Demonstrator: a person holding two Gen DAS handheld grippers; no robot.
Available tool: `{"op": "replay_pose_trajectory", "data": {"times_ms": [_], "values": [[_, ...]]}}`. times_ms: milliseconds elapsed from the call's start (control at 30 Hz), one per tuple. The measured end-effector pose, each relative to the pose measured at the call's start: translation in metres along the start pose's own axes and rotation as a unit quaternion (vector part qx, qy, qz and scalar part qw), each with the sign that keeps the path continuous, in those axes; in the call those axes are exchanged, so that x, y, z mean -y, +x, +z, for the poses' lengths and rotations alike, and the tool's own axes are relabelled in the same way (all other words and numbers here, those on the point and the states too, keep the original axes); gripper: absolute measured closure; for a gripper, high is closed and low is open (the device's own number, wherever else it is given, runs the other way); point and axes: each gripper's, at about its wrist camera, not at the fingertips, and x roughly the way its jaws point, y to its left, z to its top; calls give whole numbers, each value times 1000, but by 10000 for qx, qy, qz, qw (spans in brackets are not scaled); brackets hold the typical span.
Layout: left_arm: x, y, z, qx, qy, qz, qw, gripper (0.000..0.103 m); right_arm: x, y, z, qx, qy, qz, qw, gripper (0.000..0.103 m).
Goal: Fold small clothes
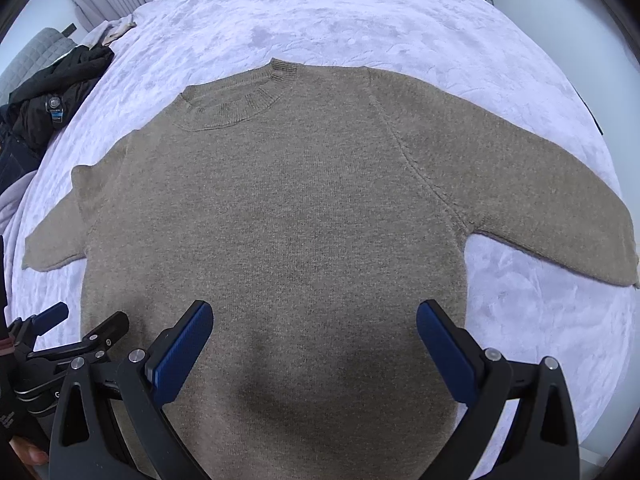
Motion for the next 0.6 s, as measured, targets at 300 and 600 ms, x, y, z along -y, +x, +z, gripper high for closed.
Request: {"op": "replay_pose_trajectory", "data": {"times_ms": [300,600], "values": [[-2,2,2,-32,-9,-11,10000,0,0,4,1,-61,42,5,10000,1],[-5,5,2,-54,-15,-18,10000,0,-1,5,2,-114,53,-20,9999,1]]}}
